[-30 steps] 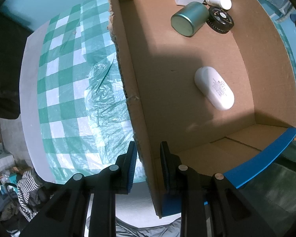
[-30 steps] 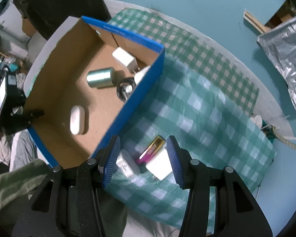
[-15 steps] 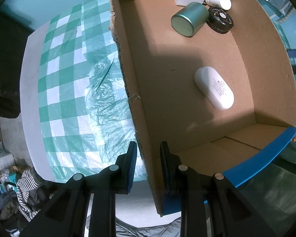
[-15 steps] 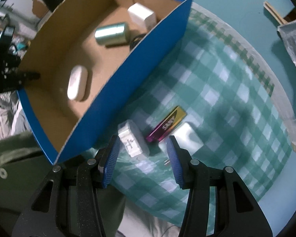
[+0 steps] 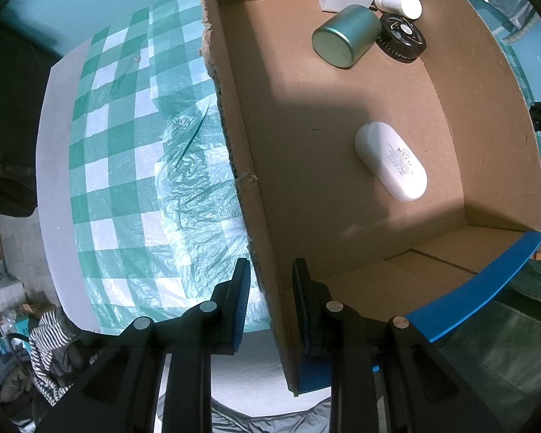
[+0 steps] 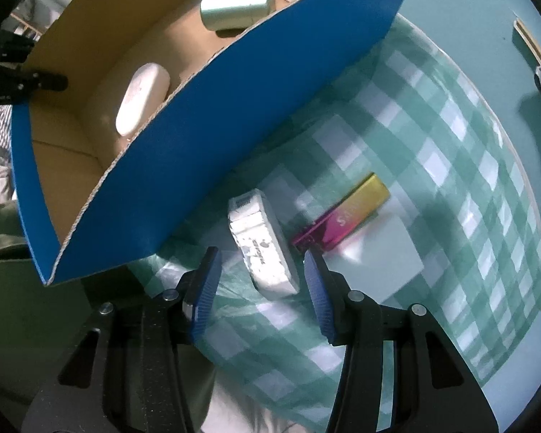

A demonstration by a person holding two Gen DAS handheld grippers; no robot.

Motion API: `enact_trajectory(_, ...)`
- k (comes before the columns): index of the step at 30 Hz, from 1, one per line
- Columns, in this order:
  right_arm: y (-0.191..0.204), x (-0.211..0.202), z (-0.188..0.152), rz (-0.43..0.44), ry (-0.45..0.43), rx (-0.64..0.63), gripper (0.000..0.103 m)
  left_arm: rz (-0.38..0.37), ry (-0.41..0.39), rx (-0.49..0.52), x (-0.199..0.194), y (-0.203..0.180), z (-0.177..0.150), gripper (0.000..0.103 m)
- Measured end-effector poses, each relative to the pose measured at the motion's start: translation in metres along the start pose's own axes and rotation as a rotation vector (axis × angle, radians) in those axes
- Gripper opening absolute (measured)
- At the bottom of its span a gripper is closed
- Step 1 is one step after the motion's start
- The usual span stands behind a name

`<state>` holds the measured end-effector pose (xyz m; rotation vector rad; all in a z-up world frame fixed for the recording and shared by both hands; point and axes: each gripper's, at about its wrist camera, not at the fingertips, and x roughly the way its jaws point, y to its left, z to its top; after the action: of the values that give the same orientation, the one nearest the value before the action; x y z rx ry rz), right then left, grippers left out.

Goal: Organize rigid objects
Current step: 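Close the right gripper on the white hexagonal detector and lift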

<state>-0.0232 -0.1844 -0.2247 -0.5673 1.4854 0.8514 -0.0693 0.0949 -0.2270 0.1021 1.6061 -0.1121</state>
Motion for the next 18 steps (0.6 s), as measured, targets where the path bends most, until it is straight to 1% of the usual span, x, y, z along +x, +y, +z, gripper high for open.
enact_trajectory(3,0.005,0.007,0.0,0.004,-0.004,-0.006,0.043,0.001,-0.001,0.0,0.0,0.0,0.0,0.024)
enact_trajectory(5,0.008,0.012,0.0,-0.004,-0.01,-0.007,0.042,0.003,-0.002,0.001,0.0,0.0,0.0,0.024)
enact_trajectory(9,0.01,0.019,0.0,-0.011,-0.01,0.018,0.029,0.002,-0.003,-0.004,0.0,-0.001,-0.001,0.024)
enact_trajectory(10,0.011,0.021,0.0,-0.009,-0.008,0.027,0.027,0.0,-0.003,-0.006,0.0,-0.001,-0.001,0.024)
enact_trajectory(14,0.013,0.022,0.003,-0.011,-0.009,0.041,0.024,-0.001,-0.004,-0.005,0.0,0.0,-0.002,0.024)
enact_trajectory(16,0.016,0.022,0.002,-0.007,-0.012,0.048,0.02,-0.002,-0.003,-0.006,0.0,0.0,-0.002,0.024)
enact_trajectory(18,0.019,0.022,0.0,-0.001,-0.014,0.051,0.02,-0.002,-0.002,-0.005,0.0,0.0,-0.002,0.024)
